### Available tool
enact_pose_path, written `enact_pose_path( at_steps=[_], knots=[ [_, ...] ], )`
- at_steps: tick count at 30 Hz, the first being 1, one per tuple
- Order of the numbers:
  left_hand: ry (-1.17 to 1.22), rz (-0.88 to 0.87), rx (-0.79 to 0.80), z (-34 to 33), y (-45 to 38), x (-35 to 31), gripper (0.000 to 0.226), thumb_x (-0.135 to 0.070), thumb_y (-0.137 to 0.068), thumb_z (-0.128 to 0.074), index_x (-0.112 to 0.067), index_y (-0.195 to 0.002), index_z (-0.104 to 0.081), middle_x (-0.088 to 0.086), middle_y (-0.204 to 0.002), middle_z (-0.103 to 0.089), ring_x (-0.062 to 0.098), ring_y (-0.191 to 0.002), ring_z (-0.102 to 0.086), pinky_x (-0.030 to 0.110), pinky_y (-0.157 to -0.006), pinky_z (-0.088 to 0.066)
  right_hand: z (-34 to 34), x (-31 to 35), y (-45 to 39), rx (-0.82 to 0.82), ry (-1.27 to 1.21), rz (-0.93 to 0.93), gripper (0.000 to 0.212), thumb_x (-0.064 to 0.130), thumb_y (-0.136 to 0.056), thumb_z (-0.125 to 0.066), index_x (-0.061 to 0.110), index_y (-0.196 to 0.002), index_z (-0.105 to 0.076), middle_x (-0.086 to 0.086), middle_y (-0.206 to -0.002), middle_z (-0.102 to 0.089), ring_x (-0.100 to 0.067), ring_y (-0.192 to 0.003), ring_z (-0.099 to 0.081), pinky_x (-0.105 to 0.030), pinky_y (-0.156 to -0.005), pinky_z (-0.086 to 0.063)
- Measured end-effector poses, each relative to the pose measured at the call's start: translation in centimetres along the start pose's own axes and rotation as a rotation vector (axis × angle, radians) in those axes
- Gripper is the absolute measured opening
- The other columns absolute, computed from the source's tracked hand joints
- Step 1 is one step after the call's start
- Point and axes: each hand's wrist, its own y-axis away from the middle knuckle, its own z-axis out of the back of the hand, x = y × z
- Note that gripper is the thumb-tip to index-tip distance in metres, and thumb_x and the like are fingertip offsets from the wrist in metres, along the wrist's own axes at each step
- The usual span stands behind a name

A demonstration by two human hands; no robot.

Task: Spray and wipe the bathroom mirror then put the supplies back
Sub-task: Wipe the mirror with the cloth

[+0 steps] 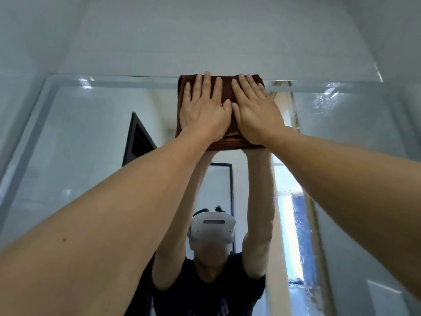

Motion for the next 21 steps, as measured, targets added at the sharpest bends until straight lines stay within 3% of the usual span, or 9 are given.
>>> enact_pose_path(
  at_steps=[21],
  knots=[
    [0.029,-0.027,-0.005,-2.4,-2.2,-16.4,0.064,-0.044,-0.103,-0.017,-0.018,-0.161,-0.005,0.009,-0.169,0.003,0.022,-0.156,0.008,0.044,-0.125,0.007,2.4,-16.3,4.0,0.028,0.071,-0.013,0.062,0.037,-0.105,-0.018,0.008,-0.159,-0.015,-0.013,-0.167,-0.011,-0.025,-0.155,-0.008,-0.04,-0.126,-0.008]
  ],
)
